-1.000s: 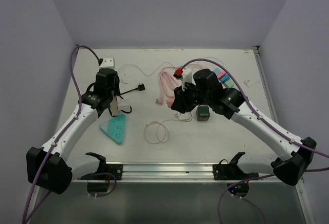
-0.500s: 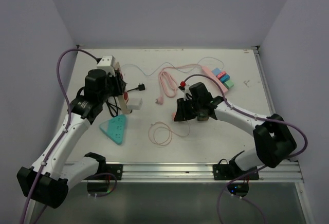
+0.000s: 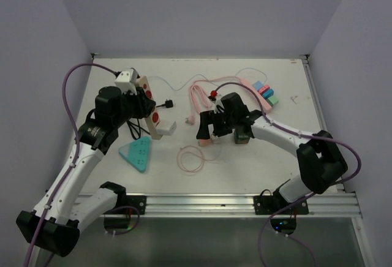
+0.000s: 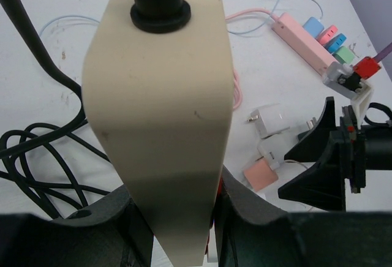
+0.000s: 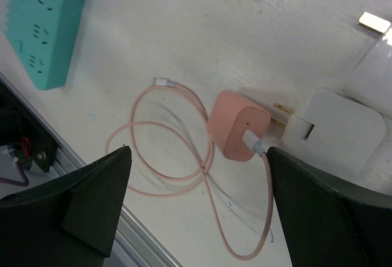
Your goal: Pull the plug off the socket
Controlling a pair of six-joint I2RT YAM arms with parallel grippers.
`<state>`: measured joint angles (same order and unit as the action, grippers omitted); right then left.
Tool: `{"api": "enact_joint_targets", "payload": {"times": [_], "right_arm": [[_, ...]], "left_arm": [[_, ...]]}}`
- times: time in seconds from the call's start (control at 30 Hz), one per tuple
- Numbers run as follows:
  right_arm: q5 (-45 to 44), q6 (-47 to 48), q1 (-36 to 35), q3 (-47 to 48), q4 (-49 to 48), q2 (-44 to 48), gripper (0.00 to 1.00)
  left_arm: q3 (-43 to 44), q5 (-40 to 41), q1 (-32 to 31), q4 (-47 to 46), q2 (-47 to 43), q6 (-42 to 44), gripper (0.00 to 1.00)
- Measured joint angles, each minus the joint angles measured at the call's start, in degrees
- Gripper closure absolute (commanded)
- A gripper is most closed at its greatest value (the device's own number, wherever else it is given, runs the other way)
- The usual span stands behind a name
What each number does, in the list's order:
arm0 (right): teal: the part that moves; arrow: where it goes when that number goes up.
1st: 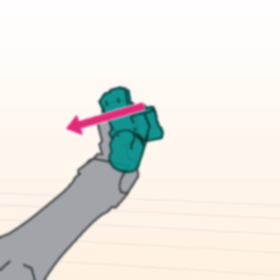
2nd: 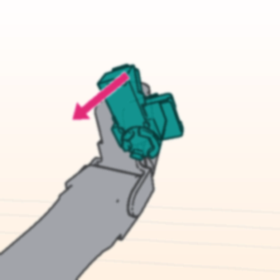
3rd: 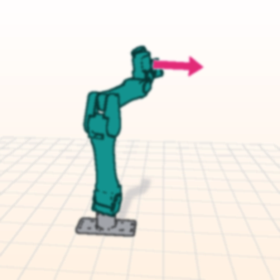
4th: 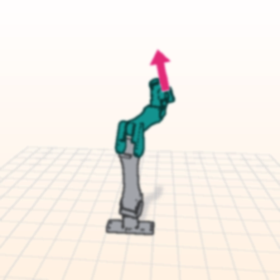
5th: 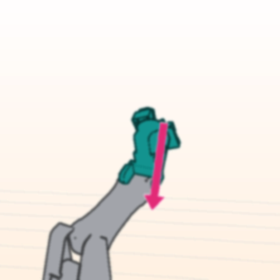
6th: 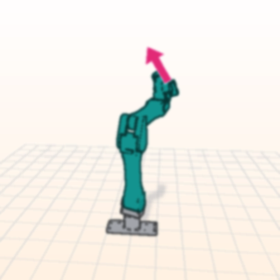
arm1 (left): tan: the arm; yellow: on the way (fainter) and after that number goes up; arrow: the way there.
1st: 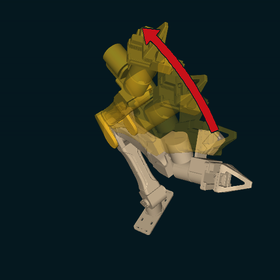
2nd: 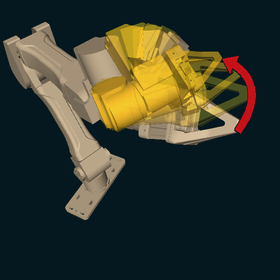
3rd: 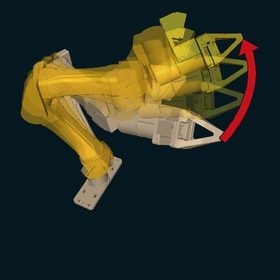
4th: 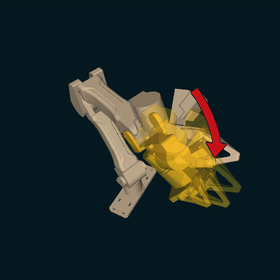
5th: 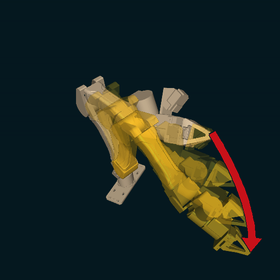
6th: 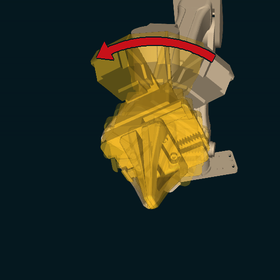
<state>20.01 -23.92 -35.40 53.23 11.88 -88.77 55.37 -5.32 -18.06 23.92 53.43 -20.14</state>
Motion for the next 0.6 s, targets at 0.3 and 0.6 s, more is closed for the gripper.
{"api": "enact_joint_targets", "payload": {"times": [0.3, 0.6], "right_arm": [[-0.87, -2.82, -6.45, 5.18, 1.88, 10.27, 0.01], [-7.28, -29.14, -9.77, 0.39, -9.92, 14.49, 0.01]], "left_arm": [[-1.14, -1.86, 0.00, 0.17, -1.01, 0.02, 1.00], [-2.82, -2.34, 0.00, -2.01, -3.10, -0.02, 1.00]]}}
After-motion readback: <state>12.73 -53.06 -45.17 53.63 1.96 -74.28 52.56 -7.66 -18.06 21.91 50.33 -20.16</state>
